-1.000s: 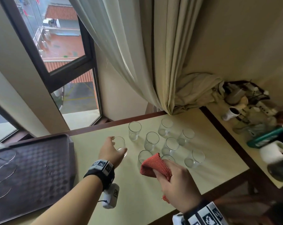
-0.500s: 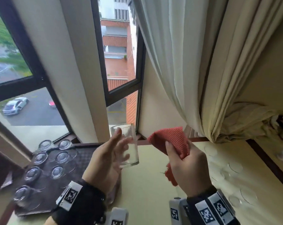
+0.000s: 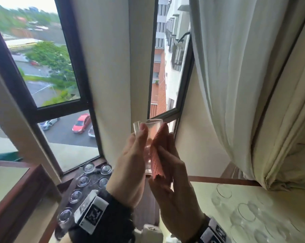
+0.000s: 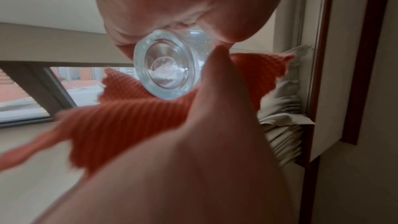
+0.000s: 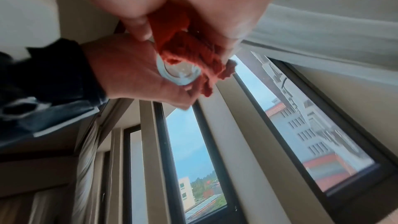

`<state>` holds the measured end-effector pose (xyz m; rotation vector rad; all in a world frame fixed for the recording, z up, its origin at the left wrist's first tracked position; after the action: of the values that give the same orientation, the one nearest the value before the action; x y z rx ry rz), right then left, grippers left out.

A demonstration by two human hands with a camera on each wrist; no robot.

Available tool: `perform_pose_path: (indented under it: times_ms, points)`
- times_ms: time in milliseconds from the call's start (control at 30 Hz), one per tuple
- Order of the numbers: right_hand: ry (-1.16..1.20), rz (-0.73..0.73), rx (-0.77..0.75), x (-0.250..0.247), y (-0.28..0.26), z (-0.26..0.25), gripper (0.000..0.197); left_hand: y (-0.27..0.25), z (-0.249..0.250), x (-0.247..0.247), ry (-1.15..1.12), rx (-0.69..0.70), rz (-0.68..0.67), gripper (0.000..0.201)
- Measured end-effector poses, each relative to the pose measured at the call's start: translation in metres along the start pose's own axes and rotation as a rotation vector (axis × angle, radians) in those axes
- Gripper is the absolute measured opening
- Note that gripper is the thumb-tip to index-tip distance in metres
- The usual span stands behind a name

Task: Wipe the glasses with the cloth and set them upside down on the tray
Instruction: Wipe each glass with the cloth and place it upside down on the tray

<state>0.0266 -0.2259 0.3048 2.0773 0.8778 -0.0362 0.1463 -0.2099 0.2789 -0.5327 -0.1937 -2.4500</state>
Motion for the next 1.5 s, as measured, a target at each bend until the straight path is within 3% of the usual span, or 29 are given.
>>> perform_pose_path:
  times_ms: [167, 333, 533, 667, 767, 867, 933, 1033, 1100, 1167, 1267, 1367, 1433, 1500]
  points:
    - [0.211, 0.113, 0.083, 0.0, 0.014, -0.001, 0.039, -0.013, 0.019, 0.004, 0.103, 0.081, -0.064, 0.055]
    - [0.213, 0.198, 0.144, -0.014, 0.047, 0.003, 0.063, -0.024, 0.019, 0.016, 0.167, 0.132, -0.083, 0.061]
    - [0.059, 0.056, 0.025, 0.007, 0.015, -0.01, 0.061, -0.016, 0.029, 0.006, 0.122, 0.121, -0.029, 0.059]
    - [0.12, 0.055, 0.194, 0.018, -0.018, 0.014, 0.073, -0.016, 0.045, 0.004, 0.167, 0.168, -0.033, 0.061]
    - [0.228, 0.106, 0.318, 0.008, -0.008, 0.018, 0.078, -0.027, 0.036, 0.015, 0.174, 0.159, -0.113, 0.059]
    - [0.364, 0.185, 0.358, -0.014, 0.016, 0.013, 0.067, -0.042, 0.034, 0.026, 0.263, 0.22, -0.152, 0.049]
    - [0.373, 0.193, 0.332, -0.022, 0.035, 0.0, 0.062, -0.04, 0.034, 0.024, 0.29, 0.242, -0.099, 0.051]
    - [0.133, 0.101, 0.034, -0.014, 0.049, -0.035, 0.056, -0.032, 0.036, 0.021, 0.207, 0.17, -0.045, 0.066]
    - [0.07, 0.022, -0.04, 0.001, 0.033, -0.035, 0.055, -0.027, 0.044, 0.017, 0.104, 0.133, -0.023, 0.066]
    - [0.135, -0.001, 0.054, 0.013, 0.011, -0.024, 0.053, -0.023, 0.055, 0.011, 0.026, 0.108, -0.014, 0.065]
    - [0.306, 0.067, 0.227, 0.017, -0.005, -0.011, 0.047, -0.023, 0.063, 0.003, 0.105, 0.095, 0.008, 0.09]
    - [0.302, 0.076, 0.304, 0.006, 0.006, -0.001, 0.068, -0.036, 0.056, 0.012, 0.159, 0.108, -0.006, 0.072]
    - [0.406, 0.072, 0.401, -0.007, 0.021, 0.001, 0.084, -0.047, 0.045, 0.017, 0.153, 0.1, 0.002, 0.072]
    - [0.384, 0.14, 0.42, -0.024, 0.03, -0.006, 0.063, -0.052, 0.037, 0.025, 0.135, 0.107, -0.058, 0.063]
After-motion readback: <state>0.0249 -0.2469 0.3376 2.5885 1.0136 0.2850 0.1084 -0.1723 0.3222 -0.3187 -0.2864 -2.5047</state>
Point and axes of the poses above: each hand's wrist, its own y-axis towards the middle knuckle, its own x-axis out of the palm, z = x × y, the point moved 8 cm from there along y, towards the middle knuckle, and after that the axes turned 2 degrees about -y, right-handed, at the moved point
